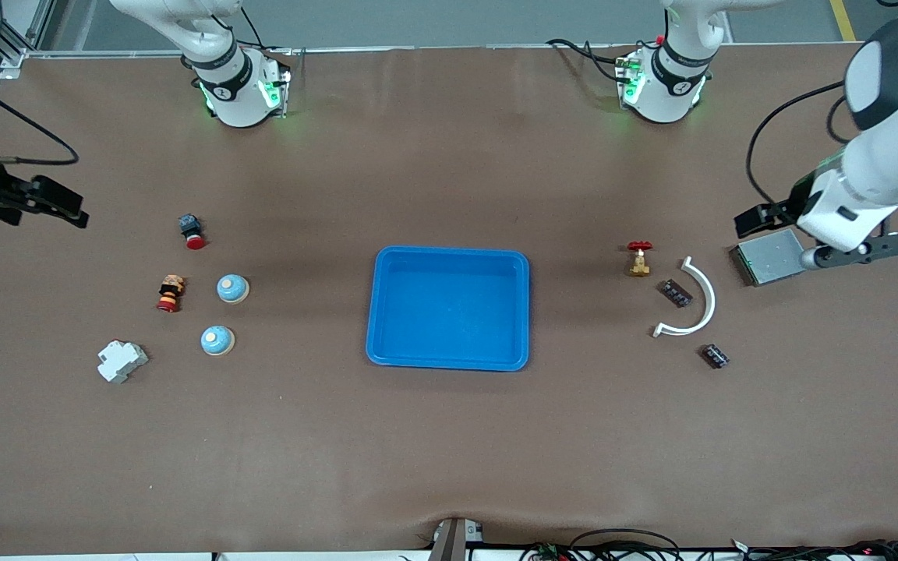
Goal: Place electrolytic capacitor and blue bell in tray
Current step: 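Reach the right gripper to a blue bell while the left gripper reaches a capacitor, then close the right gripper on the bell while the left gripper grasps the capacitor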
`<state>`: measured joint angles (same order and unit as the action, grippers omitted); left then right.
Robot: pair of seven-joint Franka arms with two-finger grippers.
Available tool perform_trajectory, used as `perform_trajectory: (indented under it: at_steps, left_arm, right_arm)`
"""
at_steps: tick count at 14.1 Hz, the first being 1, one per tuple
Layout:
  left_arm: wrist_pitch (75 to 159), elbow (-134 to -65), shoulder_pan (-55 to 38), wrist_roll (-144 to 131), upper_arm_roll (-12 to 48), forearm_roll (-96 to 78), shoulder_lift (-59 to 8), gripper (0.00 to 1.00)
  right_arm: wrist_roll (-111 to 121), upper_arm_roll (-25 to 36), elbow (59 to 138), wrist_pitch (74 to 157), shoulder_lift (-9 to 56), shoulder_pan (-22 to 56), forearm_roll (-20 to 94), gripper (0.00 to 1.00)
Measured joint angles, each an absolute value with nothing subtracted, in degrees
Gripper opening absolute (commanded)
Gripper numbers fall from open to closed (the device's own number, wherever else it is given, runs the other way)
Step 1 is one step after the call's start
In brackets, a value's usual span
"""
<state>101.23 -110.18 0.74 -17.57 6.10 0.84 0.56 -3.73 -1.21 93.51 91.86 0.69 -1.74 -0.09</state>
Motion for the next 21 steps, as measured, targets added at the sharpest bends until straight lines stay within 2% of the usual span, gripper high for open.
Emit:
perform_trajectory:
  at_steps: [8,9,14,19,21]
  left_arm:
    - [124.1,-127.5,1.8,-26.3,7.9,0.8,-0.5,1.0]
    - [126.6,-128.9,2.1,-27.8,7.9,0.8,-1.5,0.98]
    - [140.0,-130.7,2.3,-40.2,7.8,0.8,-10.9,0.82]
    - [149.5,-130.5,2.5,-45.3,7.7,0.8,-19.9,0.62]
    - [150.5,-130.4,2.6,-46.1,7.7,0.8,-21.3,0.48]
  right_arm:
    - [-5.2,-1.6,117.8,116.9,0.6,-1.2,-0.1,1.0]
    - [-5.3,-1.6,120.2,119.8,0.6,-1.2,-0.1,1.0]
    - [-7.5,-1.7,129.9,134.3,3.4,0.3,-0.1,1.0]
    - [-9.5,-1.7,130.6,142.4,10.9,2.2,-0.1,1.0]
    - [-9.5,-1.7,131.7,147.1,12.9,2.4,-0.1,1.0]
